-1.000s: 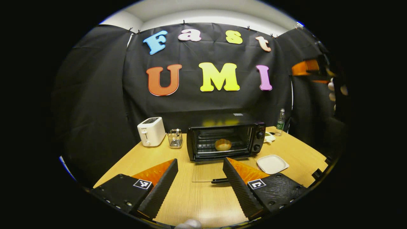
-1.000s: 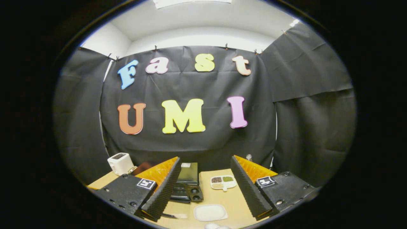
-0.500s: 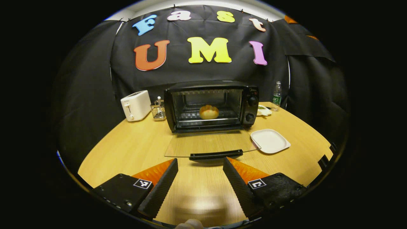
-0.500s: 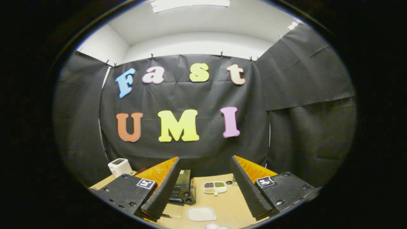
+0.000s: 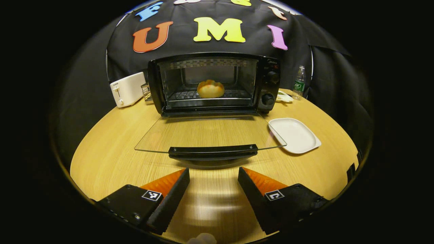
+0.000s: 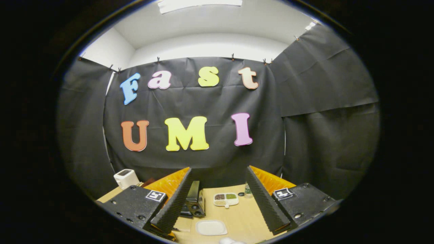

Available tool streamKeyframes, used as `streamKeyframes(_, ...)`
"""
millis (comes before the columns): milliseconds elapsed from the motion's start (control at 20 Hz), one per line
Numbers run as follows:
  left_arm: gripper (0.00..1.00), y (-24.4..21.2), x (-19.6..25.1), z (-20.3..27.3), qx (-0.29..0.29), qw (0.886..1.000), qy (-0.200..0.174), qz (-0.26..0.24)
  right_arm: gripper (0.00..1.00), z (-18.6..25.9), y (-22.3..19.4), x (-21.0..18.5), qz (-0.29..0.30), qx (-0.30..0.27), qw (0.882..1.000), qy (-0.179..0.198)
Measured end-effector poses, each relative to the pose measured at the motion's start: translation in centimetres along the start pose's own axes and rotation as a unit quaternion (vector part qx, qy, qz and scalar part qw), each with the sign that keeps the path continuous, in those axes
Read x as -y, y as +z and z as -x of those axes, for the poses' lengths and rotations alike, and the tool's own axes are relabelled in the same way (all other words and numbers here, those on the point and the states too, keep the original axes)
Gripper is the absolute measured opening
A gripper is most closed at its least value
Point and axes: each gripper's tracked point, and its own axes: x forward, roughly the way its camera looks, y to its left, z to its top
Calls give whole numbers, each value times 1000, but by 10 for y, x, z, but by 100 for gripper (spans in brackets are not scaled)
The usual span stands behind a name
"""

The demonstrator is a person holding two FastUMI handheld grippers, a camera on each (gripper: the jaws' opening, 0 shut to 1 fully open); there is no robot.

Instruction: Open the electric oven with the left hand, put the food in, and close the electric oven.

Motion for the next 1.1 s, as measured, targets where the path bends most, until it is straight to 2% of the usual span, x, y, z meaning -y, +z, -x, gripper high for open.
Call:
streamKeyframes(400, 94, 6, -1, -18, 4, 1000, 4, -12, 96, -7, -10, 5, 3, -16, 1000, -2)
streamKeyframes(450, 100, 5, -1, -16, 1, 1000, 3, -11, 96, -8, -10, 3, 2, -18, 1000, 0)
streamKeyframes(500, 94, 7, -1, -16, 2, 1000, 2, -9, 96, -7, -12, 4, 2, -19, 1000, 1)
streamKeyframes(600, 94, 11, 0, -13, 3, 1000, 1, -4, 96, -7, -13, 4, 0, -19, 1000, 2)
streamKeyframes(650, 98, 14, 0, -11, 5, 1000, 1, -3, 96, -7, -14, 5, -1, -21, 1000, 2)
streamKeyframes(750, 95, 24, 0, -7, 17, 1000, 2, -9, 96, -7, -16, 8, -5, -25, 1000, 0)
streamKeyframes(800, 84, 28, 1, -5, 22, 1000, 3, -12, 96, -7, -18, 8, -8, -27, 1000, 0)
streamKeyframes(850, 83, 33, 2, -3, 28, 1000, 4, -13, 96, -7, -18, 8, -9, -28, 1000, 0)
streamKeyframes(900, 84, 38, 3, -1, 31, 999, 2, -10, 96, -7, -19, 9, -9, -28, 1000, 0)
streamKeyframes(950, 100, 45, 3, 1, 36, 999, 3, -9, 96, -7, -20, 10, -9, -30, 1000, 0)
streamKeyframes(1100, 100, 67, 2, 3, 50, 999, 4, -6, 96, -6, -26, 10, -12, -37, 999, 1)
